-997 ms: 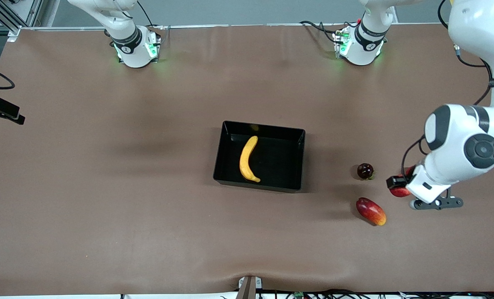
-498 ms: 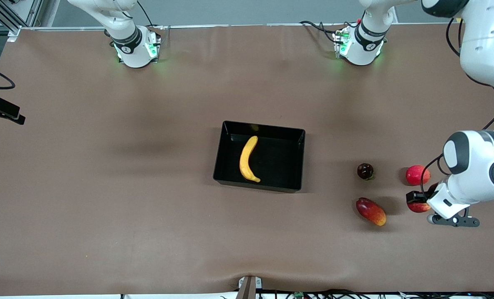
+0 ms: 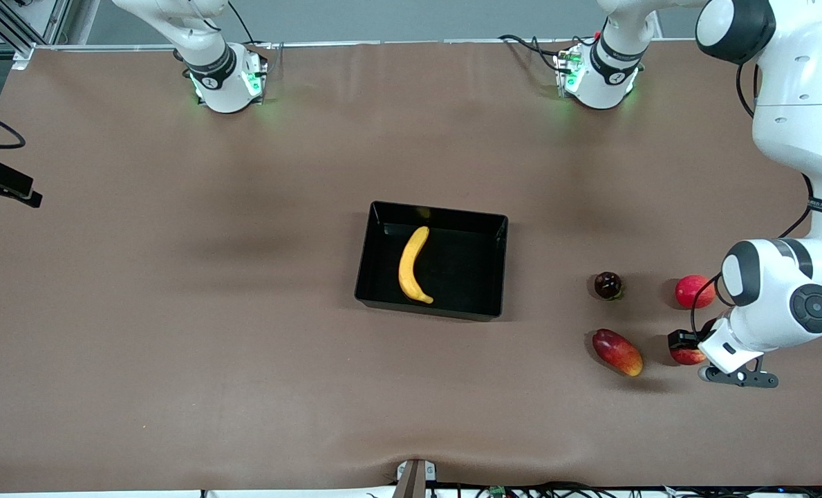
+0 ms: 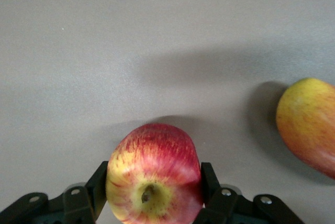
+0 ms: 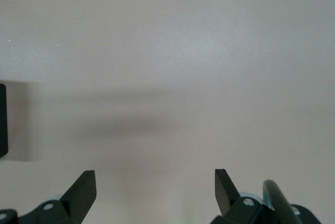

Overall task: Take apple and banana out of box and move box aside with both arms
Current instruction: 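Lower the apple onto the table and open the left gripper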

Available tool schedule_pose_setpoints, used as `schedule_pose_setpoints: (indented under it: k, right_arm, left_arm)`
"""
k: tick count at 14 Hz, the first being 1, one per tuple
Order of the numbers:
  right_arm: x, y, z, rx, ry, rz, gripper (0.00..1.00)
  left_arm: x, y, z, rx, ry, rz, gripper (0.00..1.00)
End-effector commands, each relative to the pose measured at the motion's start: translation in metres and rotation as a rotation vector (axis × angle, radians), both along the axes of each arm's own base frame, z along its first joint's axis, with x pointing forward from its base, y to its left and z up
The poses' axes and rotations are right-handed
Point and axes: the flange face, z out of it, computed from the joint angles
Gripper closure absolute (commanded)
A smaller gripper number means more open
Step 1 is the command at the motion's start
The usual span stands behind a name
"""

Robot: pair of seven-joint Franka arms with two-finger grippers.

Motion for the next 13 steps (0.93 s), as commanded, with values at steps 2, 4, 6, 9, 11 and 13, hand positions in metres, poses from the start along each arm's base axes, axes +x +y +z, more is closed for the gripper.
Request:
schedule_pose_setpoints:
  k: [2, 4, 6, 9, 11, 13]
  right_arm:
    - [0.000, 0.000, 0.002, 0.002, -0.002, -0.008, 0.00]
    - [0.000, 0.000, 0.002, 0.002, -0.001, -0.009, 0.00]
    - [0.000, 0.000, 0.002, 0.002, -0.001, -0.009, 0.00]
    - [0.000, 0.000, 0.002, 0.001, -0.001, -0.009, 0.00]
    - [0.000, 0.000, 0.002, 0.001, -0.001, -0.009, 0.00]
    - [0.000, 0.002, 0.001, -0.001, 0.001, -0.005, 0.00]
  left_arm:
    - [0.006, 0.003, -0.010, 0.022, -0.022, -0.035, 1.00]
    - [0.007, 0.005, -0.009, 0.025, -0.022, -0.060, 0.59]
    - [0.008, 0.008, 0.001, 0.030, -0.034, -0.088, 0.00]
    - [0.010, -0.005, 0.047, 0.024, -0.053, -0.083, 0.00]
    - [0.006, -0.020, 0.084, 0.034, -0.039, -0.109, 0.00]
    - [0.001, -0.045, 0.118, 0.023, -0.025, -0.135, 0.00]
